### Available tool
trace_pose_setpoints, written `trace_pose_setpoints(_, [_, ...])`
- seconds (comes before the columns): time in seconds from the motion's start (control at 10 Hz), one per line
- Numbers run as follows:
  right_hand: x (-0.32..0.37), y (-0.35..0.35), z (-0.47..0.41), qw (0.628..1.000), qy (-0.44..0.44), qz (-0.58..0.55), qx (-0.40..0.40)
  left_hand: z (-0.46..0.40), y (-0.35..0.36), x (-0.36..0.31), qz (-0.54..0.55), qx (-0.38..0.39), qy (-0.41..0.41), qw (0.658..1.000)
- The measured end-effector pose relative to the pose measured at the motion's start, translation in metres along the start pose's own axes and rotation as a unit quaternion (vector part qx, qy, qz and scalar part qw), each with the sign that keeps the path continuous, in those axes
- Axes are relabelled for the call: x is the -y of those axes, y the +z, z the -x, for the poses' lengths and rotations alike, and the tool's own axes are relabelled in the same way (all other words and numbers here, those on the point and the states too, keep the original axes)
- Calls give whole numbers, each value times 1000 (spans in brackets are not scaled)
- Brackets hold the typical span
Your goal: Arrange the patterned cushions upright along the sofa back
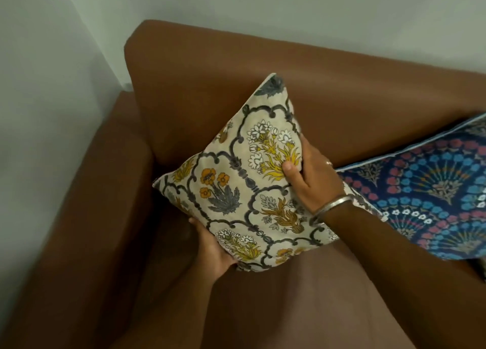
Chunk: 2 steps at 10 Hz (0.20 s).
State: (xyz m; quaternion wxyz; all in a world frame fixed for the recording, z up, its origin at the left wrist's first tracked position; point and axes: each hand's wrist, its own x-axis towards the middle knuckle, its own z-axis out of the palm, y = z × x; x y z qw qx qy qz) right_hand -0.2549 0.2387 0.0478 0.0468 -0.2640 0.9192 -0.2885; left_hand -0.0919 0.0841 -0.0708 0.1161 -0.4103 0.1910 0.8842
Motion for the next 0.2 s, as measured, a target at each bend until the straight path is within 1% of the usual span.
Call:
trace_pose_setpoints(0.1, [-2, 8, -5, 999, 35, 13, 3, 9, -1, -5, -44, -43, 6, 998])
trace_pose_setpoints(0.2, [14, -3, 10, 995, 93, 45, 8, 30, -6, -13, -135, -172, 75, 973])
